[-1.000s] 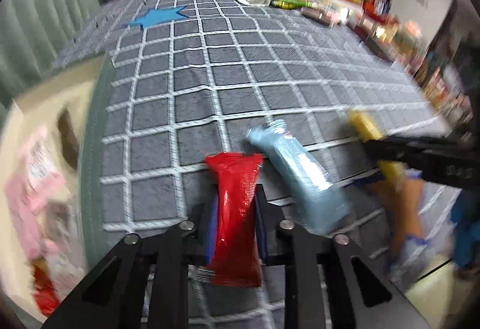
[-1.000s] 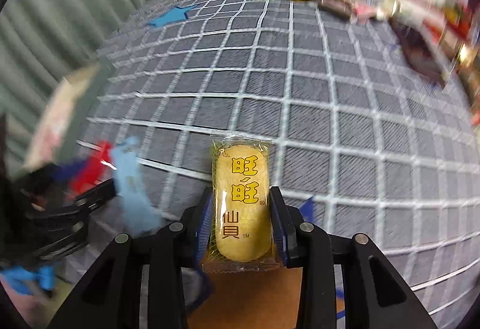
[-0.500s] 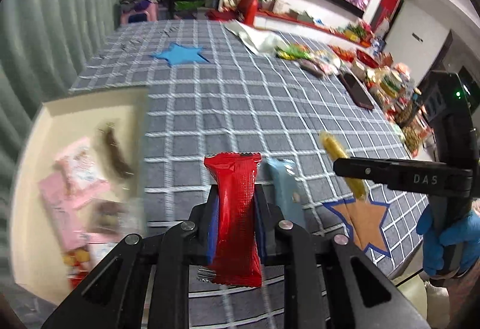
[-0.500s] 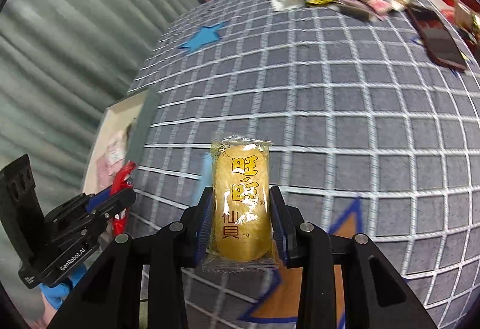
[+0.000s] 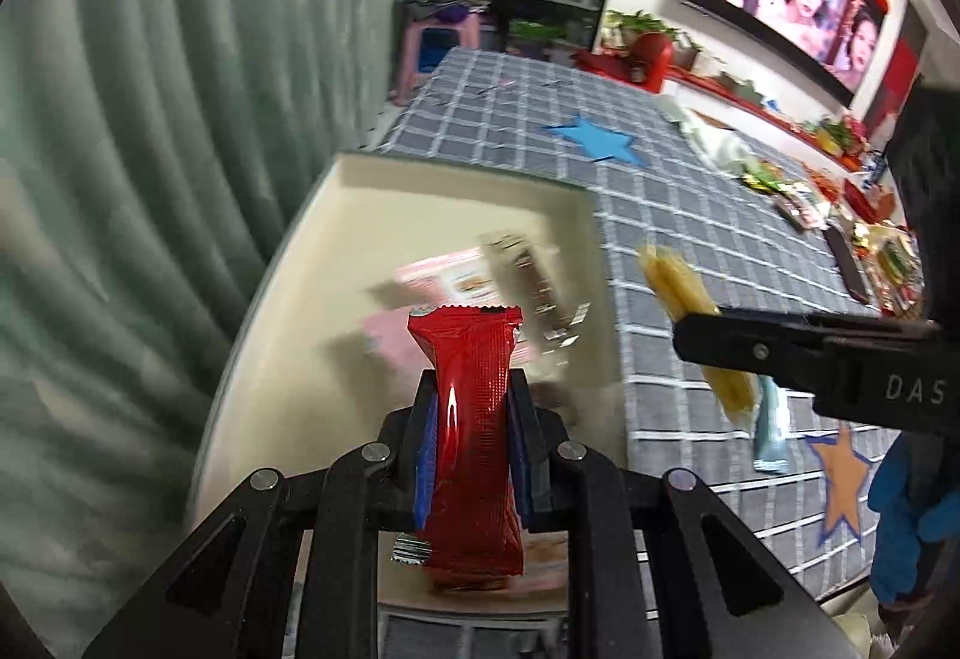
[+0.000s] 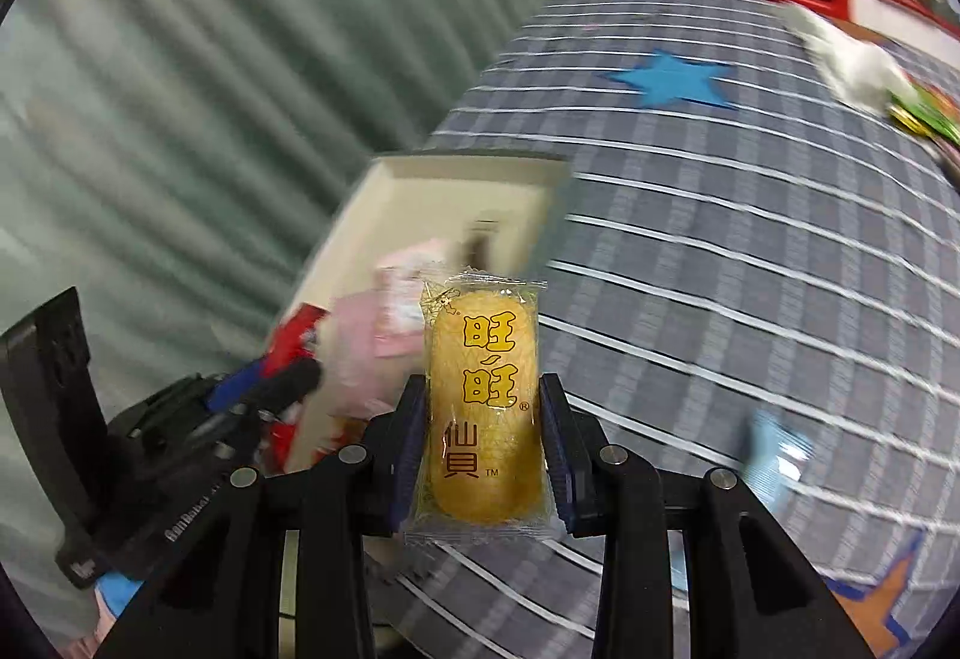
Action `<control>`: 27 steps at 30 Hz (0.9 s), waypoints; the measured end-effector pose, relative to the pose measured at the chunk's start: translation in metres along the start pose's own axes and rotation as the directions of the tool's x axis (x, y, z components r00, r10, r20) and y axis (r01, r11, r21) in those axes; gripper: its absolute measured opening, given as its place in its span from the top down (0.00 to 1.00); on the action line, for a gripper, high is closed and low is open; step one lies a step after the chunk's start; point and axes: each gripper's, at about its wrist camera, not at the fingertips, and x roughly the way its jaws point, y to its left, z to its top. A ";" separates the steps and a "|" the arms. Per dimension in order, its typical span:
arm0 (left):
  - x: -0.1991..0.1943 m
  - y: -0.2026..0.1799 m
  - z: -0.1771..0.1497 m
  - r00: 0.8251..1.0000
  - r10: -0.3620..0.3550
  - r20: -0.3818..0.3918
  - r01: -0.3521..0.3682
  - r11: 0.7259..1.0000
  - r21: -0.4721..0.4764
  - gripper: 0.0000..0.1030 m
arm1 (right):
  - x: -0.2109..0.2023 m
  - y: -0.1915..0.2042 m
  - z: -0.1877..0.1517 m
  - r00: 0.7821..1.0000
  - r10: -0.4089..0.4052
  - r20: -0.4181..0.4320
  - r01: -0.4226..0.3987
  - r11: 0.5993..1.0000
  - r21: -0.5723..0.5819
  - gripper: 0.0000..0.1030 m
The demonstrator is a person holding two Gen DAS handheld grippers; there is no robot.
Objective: Organize snacks
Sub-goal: 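Carry the red packet and yellow cracker over the cream tray and release them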
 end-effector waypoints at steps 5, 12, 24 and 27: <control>0.014 0.015 -0.008 0.996 0.081 -0.043 -0.082 0.996 -0.023 0.66 | 0.040 0.035 0.015 0.998 -0.018 -0.064 0.015 0.998 -0.059 0.63; 0.021 0.026 -0.011 0.991 0.122 -0.060 -0.126 0.990 -0.062 0.18 | 0.060 0.060 0.017 0.978 -0.186 -0.095 0.160 0.961 -0.227 0.13; 0.046 0.028 -0.014 0.971 0.141 -0.195 -0.156 0.986 -0.063 0.08 | 0.072 0.065 0.017 0.954 -0.265 -0.136 0.217 0.931 -0.294 0.13; 0.046 0.032 -0.012 0.964 0.121 -0.237 -0.143 0.987 -0.076 0.08 | 0.073 0.064 0.021 0.947 -0.274 -0.165 0.220 0.933 -0.286 0.13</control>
